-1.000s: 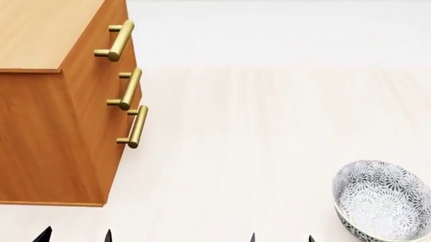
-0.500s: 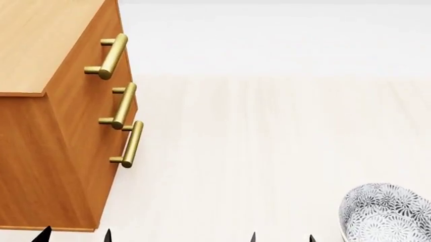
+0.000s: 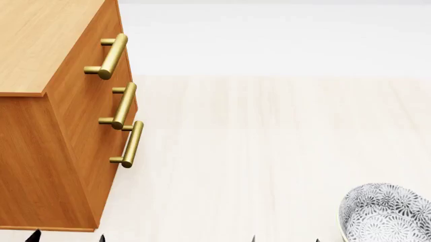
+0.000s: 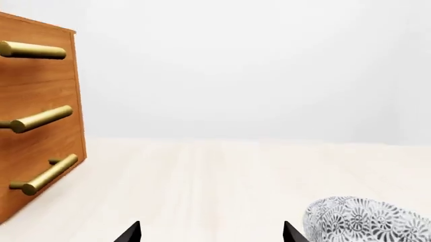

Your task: Put the bowl on top of the cabinet.

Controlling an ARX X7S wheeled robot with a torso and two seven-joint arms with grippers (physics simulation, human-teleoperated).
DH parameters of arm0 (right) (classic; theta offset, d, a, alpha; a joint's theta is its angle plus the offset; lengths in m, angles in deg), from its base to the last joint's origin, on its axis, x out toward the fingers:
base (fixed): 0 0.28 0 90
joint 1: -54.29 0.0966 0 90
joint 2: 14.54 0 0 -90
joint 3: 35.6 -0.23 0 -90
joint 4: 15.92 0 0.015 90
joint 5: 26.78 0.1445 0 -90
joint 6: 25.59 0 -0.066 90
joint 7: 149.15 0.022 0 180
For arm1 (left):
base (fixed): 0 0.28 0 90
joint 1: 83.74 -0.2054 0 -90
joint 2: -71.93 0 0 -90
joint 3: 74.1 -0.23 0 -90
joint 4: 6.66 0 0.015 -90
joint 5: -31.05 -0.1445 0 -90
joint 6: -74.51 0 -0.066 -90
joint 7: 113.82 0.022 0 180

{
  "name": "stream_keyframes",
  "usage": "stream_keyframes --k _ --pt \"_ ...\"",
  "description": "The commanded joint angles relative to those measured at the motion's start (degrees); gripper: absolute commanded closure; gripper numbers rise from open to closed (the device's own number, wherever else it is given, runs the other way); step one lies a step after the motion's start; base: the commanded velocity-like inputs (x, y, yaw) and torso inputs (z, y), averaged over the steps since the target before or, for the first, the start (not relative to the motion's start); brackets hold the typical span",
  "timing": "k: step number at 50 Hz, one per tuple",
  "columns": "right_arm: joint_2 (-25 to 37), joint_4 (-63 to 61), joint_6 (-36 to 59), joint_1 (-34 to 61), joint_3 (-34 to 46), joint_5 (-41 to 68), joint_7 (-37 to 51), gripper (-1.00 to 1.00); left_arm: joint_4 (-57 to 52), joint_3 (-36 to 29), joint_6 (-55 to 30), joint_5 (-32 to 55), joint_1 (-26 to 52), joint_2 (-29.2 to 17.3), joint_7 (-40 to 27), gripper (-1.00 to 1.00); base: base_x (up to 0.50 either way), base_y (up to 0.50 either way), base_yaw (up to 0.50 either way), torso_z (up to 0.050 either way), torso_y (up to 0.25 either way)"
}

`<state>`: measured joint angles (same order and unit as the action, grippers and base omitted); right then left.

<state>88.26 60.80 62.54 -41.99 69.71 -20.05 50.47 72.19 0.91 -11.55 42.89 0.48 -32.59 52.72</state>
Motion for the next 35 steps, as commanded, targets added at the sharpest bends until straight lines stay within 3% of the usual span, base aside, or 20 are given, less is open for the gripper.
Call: stream_keyframes --k 1,15,35 --pt "1.31 -11.49 -3.59 -8.6 2.07 -8.09 5.0 -1.0 -11.85 -0.61 5.51 -2.34 -9.23 -2.99 -0.92 -1.0 0.0 0.0 0.0 0.0 0.0" --pt "1.26 -14.3 -6.89 -12.19 2.64 -13.14 8.8 -1.0 -11.47 -1.18 8.36 -4.64 -10.02 -3.1 -1.8 -1.0 0.01 0.0 0.0 0.0 0.0" --pt "1.17 -14.03 -6.35 -11.63 2.36 -12.91 10.24 -1.0 -10.97 -1.67 8.37 -3.83 -9.54 -3.62 -1.87 -1.0 0.22 0.0 0.0 0.0 0.0"
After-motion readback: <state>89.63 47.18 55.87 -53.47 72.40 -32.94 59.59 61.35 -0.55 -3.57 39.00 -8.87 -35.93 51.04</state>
